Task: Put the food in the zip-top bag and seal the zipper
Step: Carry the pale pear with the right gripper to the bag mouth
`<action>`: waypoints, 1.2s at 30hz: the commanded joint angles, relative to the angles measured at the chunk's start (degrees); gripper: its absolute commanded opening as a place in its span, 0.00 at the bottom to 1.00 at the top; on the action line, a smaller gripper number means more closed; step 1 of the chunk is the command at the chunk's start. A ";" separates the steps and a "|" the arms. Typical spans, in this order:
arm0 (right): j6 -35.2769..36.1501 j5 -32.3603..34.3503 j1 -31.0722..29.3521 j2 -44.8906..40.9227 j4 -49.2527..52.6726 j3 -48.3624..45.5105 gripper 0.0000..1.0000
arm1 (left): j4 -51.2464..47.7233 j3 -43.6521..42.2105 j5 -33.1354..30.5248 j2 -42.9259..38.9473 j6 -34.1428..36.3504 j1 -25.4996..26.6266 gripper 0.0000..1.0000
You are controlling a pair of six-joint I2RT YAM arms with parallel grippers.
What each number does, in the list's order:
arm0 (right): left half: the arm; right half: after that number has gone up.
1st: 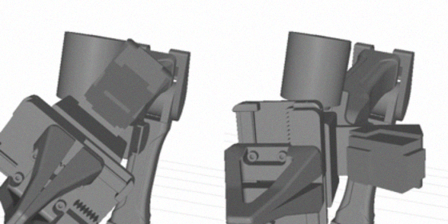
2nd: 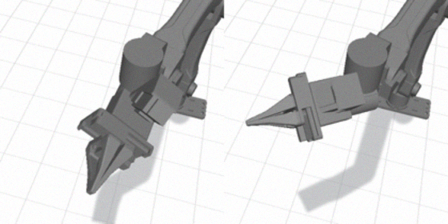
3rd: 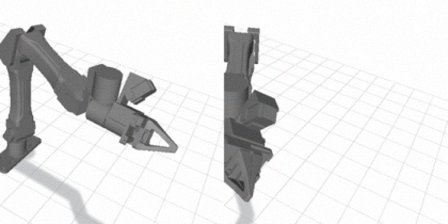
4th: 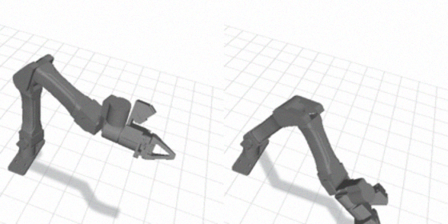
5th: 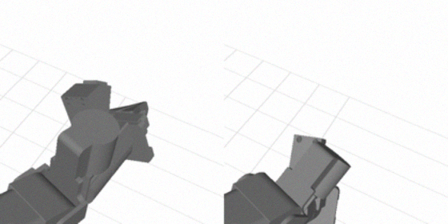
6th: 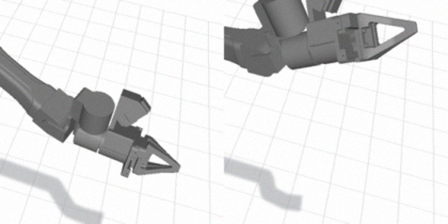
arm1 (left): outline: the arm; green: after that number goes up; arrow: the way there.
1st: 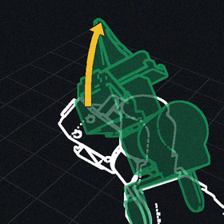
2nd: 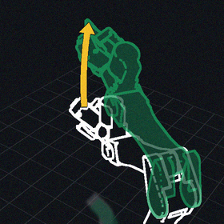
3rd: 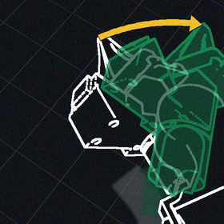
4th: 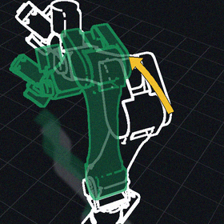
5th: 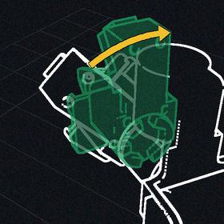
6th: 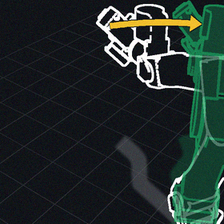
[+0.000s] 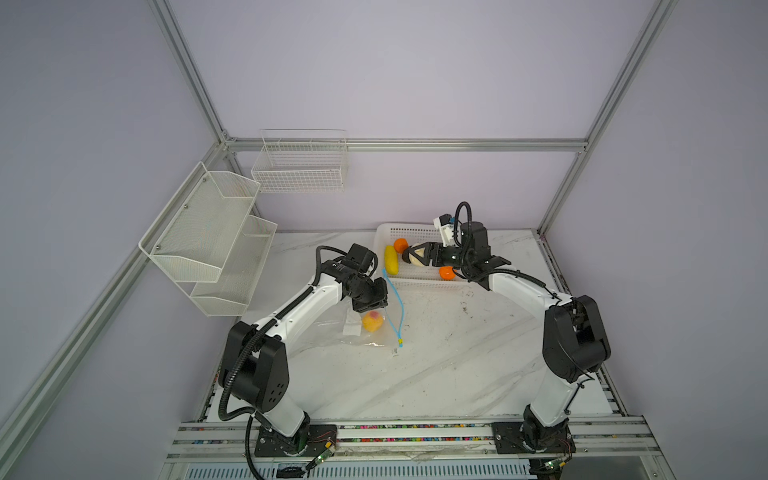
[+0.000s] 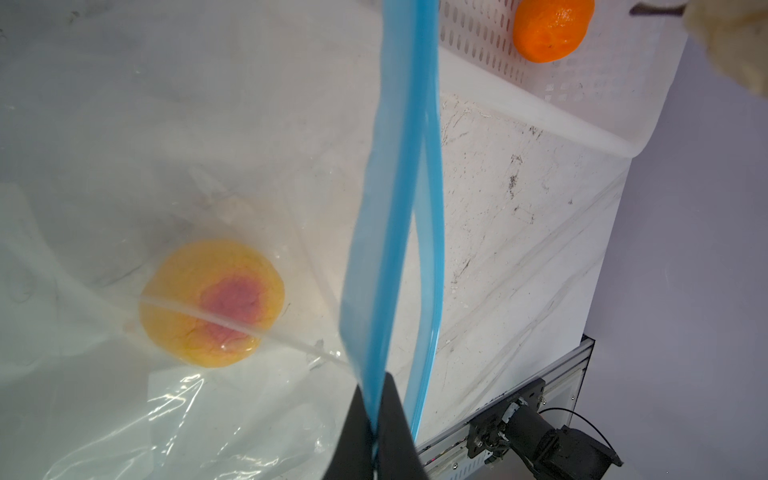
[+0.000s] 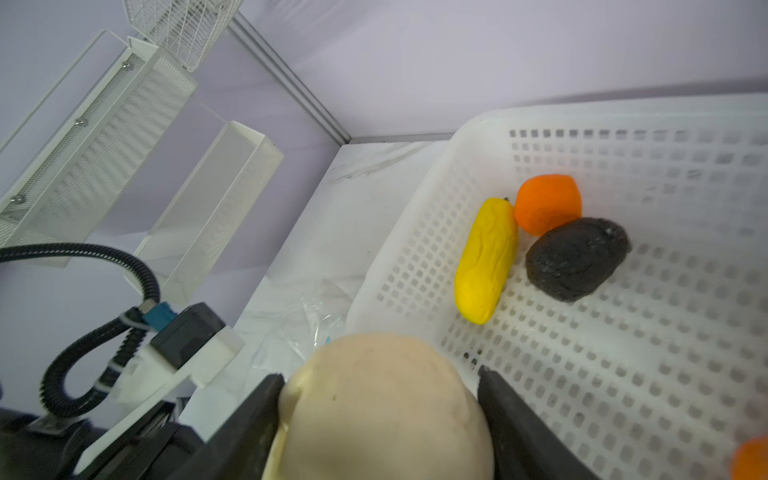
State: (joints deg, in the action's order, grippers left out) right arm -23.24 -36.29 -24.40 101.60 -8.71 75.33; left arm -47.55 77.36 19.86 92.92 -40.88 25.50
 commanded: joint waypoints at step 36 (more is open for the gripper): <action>-24.94 -2.12 -11.28 -8.69 -18.95 -20.14 0.67 | 4.13 1.92 2.72 -2.03 -0.78 -0.91 0.00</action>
State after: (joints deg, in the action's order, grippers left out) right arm -47.24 -38.59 -35.16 94.32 -25.32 55.37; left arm -45.19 77.36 21.06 93.10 -41.17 24.93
